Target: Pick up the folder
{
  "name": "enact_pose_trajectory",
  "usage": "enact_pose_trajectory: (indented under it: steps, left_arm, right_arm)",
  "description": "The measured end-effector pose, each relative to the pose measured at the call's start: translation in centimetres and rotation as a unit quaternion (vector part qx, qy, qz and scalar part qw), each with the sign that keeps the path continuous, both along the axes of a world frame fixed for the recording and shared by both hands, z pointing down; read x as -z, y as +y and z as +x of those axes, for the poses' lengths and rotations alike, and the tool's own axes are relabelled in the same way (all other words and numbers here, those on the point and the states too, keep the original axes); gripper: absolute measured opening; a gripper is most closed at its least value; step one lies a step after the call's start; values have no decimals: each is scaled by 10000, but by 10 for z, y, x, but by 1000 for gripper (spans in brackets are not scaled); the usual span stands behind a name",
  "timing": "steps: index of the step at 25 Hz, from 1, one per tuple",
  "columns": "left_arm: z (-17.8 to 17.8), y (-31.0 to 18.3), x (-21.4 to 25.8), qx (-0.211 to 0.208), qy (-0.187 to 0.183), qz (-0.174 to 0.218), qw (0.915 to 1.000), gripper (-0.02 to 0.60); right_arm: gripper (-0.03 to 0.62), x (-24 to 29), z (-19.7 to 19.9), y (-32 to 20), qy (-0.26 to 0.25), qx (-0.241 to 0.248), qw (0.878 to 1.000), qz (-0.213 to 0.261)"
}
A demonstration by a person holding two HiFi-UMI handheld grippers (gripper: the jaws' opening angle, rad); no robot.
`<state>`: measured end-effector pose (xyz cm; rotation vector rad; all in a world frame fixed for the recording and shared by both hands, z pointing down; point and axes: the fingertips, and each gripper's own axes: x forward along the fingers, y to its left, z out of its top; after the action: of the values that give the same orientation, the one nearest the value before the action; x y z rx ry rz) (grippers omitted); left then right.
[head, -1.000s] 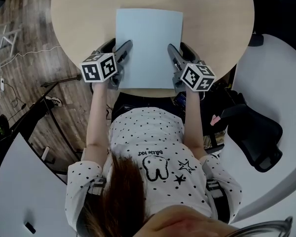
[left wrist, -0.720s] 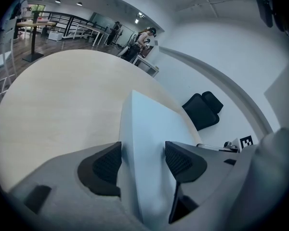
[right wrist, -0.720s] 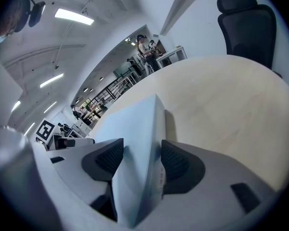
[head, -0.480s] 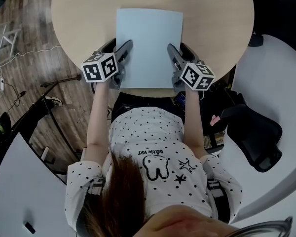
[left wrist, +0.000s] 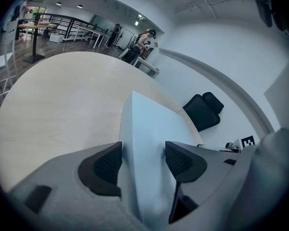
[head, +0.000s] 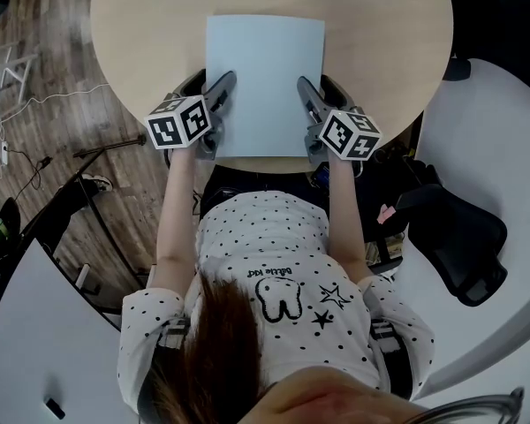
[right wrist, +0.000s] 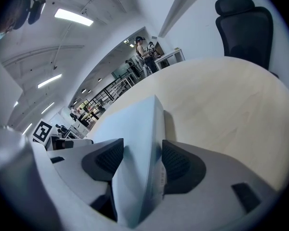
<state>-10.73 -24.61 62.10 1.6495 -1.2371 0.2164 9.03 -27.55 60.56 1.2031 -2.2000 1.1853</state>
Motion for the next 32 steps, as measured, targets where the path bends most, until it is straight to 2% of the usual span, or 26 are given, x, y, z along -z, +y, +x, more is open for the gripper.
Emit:
enact_pose_trajectory:
  steps: [11,32]
  left_arm:
    - [0,0,-1,-2,-59,8,10000,278]
    - [4,7,10,5,-125,20,9999,276]
  right_arm:
    - [250,-4,0,1,-168,-11,9998,-105]
    - [239,9,0,2,54,73,9999,50]
